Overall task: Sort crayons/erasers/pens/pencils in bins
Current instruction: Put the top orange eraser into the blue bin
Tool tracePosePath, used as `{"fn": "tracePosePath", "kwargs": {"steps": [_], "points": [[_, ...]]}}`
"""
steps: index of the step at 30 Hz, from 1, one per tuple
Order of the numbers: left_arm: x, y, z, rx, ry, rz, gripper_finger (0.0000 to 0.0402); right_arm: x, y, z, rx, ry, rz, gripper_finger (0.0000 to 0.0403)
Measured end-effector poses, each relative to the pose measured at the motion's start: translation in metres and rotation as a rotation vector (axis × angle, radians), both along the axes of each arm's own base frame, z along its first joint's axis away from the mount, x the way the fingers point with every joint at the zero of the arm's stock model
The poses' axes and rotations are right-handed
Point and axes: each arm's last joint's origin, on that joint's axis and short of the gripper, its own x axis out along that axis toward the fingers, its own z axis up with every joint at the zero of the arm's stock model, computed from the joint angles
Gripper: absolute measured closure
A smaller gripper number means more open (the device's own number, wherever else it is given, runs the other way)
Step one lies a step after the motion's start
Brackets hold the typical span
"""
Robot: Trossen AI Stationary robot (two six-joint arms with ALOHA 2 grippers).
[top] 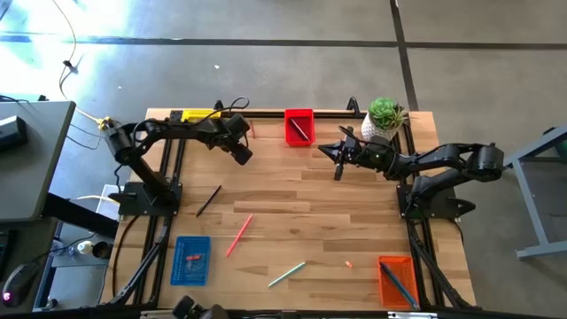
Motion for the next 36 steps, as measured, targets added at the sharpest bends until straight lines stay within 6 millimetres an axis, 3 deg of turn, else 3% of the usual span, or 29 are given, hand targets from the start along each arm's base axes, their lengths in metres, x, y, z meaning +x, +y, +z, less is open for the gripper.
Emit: {"fn": "tracePosePath", "kwargs": {"steps": [9,20,26,33,36], "points": [[0.004,0.008,-0.017,-0.080,-0.049,-0.021,0.0246,0.000,0.000,0.000,-0.003,0.005,0.002,0.0403],[0.005,-0.001,-0.015,-0.080,0.019,-0.122,0.0317,0.000,0.000,0.000,-0.011,0.007,0.002,0.0403],[0.001,-0.010,-0.007,-0.097,0.048,-0.152,0.0354,0.000,0.000,0.000,-0.012,0.006,0.002,0.0403],[0.000,-0.024,0.019,-0.063,0.012,-0.185,0.0396,0.000,0.000,0.000,-0.012,0.006,0.002,0.0403],[-0.002,-0.031,0.030,-0.051,-0.015,-0.120,0.0398,0.000,0.000,0.000,-0.012,0.006,0.002,0.0403]]}}
